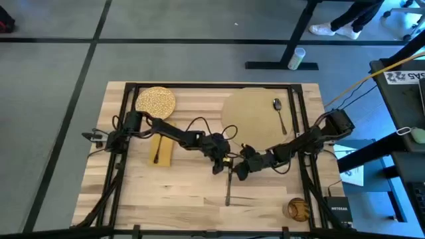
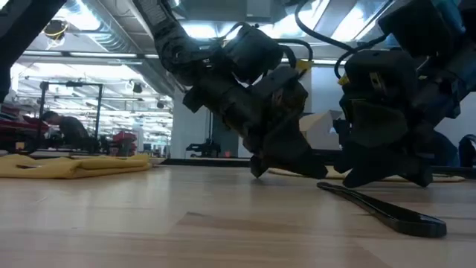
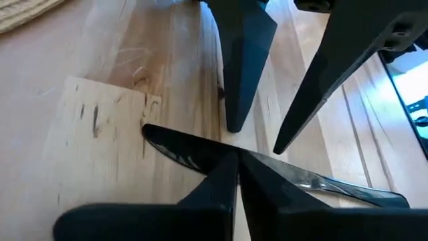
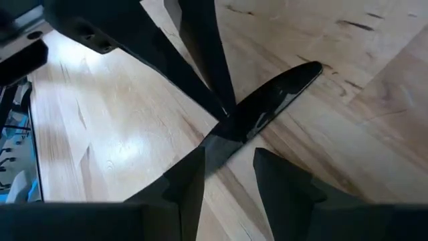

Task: Set table place
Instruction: Put the knife to the left of the spoon on the woven mat

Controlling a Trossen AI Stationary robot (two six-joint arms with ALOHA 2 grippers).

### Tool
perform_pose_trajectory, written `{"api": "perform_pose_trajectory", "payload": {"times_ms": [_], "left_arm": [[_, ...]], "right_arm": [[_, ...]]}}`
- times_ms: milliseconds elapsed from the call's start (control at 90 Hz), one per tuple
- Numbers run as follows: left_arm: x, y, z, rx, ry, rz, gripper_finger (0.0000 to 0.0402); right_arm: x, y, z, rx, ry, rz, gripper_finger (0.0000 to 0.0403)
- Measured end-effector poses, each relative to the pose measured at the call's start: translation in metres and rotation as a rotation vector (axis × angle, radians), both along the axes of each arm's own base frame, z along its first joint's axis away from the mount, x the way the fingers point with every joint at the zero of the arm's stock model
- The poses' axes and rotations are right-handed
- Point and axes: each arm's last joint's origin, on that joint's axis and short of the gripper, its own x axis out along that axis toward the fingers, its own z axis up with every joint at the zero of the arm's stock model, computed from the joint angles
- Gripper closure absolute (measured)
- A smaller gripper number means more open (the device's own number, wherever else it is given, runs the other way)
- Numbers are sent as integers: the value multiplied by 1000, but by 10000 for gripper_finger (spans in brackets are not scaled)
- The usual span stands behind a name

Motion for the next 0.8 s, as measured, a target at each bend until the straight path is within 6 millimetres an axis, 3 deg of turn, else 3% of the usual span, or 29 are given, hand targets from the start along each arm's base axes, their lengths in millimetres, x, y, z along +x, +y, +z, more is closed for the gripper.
{"api": "perform_pose_trajectory", "payload": {"times_ms": [344, 800], "left_arm": [[2, 1, -20, 3, 20, 14, 402], [-1, 0, -15, 39, 90, -34, 402]], "right_arm": [[0, 0, 0, 4, -2, -21, 280], [0, -1, 0, 2, -4, -30, 280]]}}
